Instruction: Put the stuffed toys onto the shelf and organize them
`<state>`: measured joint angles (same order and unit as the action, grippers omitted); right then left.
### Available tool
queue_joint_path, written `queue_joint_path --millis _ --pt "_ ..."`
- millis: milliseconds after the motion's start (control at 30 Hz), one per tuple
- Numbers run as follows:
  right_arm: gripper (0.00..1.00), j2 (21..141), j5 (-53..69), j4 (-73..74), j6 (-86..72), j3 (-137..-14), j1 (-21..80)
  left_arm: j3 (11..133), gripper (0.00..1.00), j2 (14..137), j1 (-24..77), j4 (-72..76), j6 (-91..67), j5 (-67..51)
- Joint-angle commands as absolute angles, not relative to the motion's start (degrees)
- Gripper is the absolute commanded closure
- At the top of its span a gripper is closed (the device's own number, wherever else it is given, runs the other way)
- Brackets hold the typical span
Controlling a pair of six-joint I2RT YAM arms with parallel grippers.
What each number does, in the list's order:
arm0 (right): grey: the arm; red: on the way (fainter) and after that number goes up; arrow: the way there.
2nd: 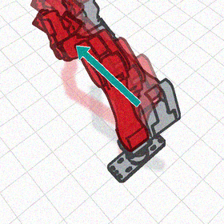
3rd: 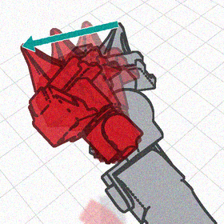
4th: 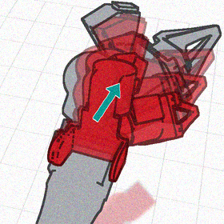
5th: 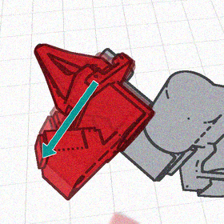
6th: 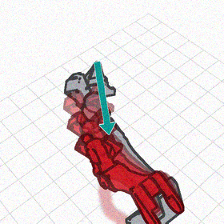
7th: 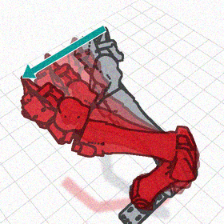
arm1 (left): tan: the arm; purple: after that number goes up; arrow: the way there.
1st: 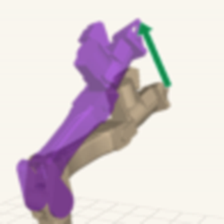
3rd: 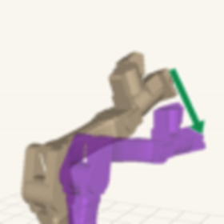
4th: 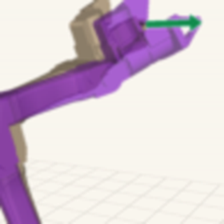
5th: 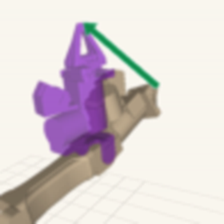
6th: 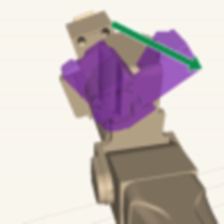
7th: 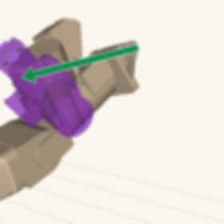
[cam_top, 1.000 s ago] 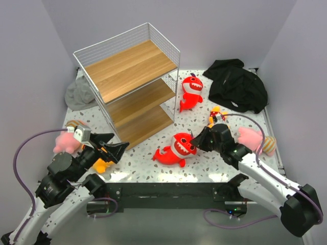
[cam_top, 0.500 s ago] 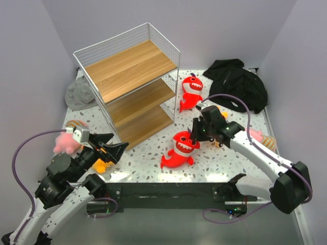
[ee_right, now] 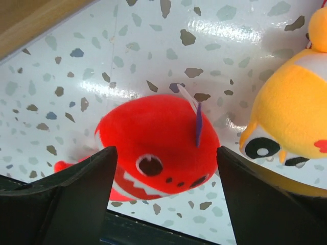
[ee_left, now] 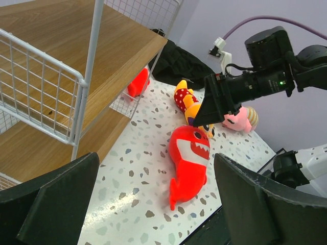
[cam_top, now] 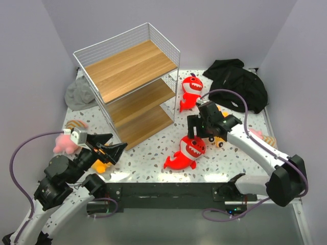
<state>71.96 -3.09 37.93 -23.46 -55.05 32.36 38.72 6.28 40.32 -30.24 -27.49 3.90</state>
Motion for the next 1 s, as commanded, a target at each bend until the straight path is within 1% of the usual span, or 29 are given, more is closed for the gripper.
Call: queue_joint_path --millis 0,100,200,400,500,533,600,633,767,833,933,967 --pt "0.16 65.7 -4.7 38.1 -29.3 -55.7 32.5 38.7 0.0 5.4 40.6 -29.3 -28.3 4.9" --pt "0.16 62.7 -1.3 34.8 -34.4 -52.4 32.5 38.7 0.0 5.8 40.7 -29.2 -28.2 4.9" --pt "0.18 58.1 3.3 29.9 -39.9 -48.3 32.5 38.8 0.0 6.3 40.6 -29.2 -28.0 4.7" --pt "0.22 48.0 5.6 24.7 -52.7 -41.2 32.5 38.8 0.0 6.6 40.6 -29.4 -28.1 4.7" --pt "0.23 42.6 8.7 16.9 -59.1 -33.5 32.6 38.8 0.0 5.8 40.6 -29.4 -28.3 5.4" --pt "0.26 41.1 8.6 14.1 -62.4 -30.1 32.8 38.7 0.0 5.5 40.6 -29.4 -28.2 5.4" --pt "0.29 37.5 7.1 13.3 -65.2 -27.2 34.1 38.5 0.0 5.1 40.6 -29.1 -28.2 5.4" --pt "0.31 36.3 4.3 14.3 -67.9 -24.9 34.7 38.5 0.0 5.2 40.7 -29.1 -28.2 5.4" --pt "0.33 32.6 1.3 13.6 -75.3 -18.9 38.6 38.6 0.0 5.9 40.6 -29.2 -28.1 5.4" --pt "0.34 33.0 0.1 12.5 -79.1 -17.1 42.6 38.7 0.0 6.2 40.7 -29.2 -28.2 5.3" --pt "0.35 36.6 -5.3 12.0 -83.3 -17.6 50.8 38.7 0.0 6.4 40.6 -29.2 -28.2 5.4" --pt "0.35 37.8 -8.9 11.7 -84.7 -17.8 53.1 38.7 0.0 6.4 40.6 -29.3 -28.2 5.5"
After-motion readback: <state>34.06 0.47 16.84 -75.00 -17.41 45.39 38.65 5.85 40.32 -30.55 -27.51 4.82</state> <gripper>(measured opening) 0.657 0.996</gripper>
